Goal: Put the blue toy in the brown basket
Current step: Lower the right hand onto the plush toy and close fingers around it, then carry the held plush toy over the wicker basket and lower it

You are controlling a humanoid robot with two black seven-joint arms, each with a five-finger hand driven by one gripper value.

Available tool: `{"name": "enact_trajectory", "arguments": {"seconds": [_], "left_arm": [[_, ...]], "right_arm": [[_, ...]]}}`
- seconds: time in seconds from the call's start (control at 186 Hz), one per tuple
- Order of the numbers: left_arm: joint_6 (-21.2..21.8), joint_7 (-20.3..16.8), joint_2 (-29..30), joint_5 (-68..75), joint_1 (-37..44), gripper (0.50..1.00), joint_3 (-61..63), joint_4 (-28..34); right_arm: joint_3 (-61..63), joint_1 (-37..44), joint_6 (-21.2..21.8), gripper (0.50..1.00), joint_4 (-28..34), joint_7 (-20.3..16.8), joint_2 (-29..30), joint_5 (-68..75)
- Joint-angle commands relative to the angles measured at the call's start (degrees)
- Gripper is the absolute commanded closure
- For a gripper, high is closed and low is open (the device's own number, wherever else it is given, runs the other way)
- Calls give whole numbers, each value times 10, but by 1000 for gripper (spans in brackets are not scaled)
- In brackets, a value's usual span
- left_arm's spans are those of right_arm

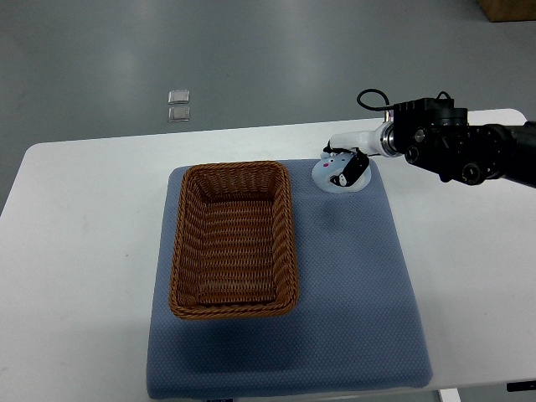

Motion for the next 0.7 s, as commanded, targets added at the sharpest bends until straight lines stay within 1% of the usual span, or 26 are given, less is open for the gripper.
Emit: {"name": "enact_trajectory", "arguments": {"seconds": [0.0,0.043,0.172,0.312,0.527,0.694], "left_arm": [[0,0,0,0,0,500,-1,1],[0,0,0,0,0,500,-1,1],[0,1,0,0,0,500,0,-1],[0,1,0,0,0,500,-1,-3],[0,1,0,0,0,500,-1,0],[0,1,0,0,0,500,-2,0]], "right_arm": [[2,25,5,1000,12,0,-9,4],[3,38,8,1000,20,0,-14,6],[5,88,8,1000,73,0,-18,40],[5,124,12,1000,92,0,0,89],[0,134,20,1000,92,0,79,105],[-1,120,20,1000,86,0,145,166]]}}
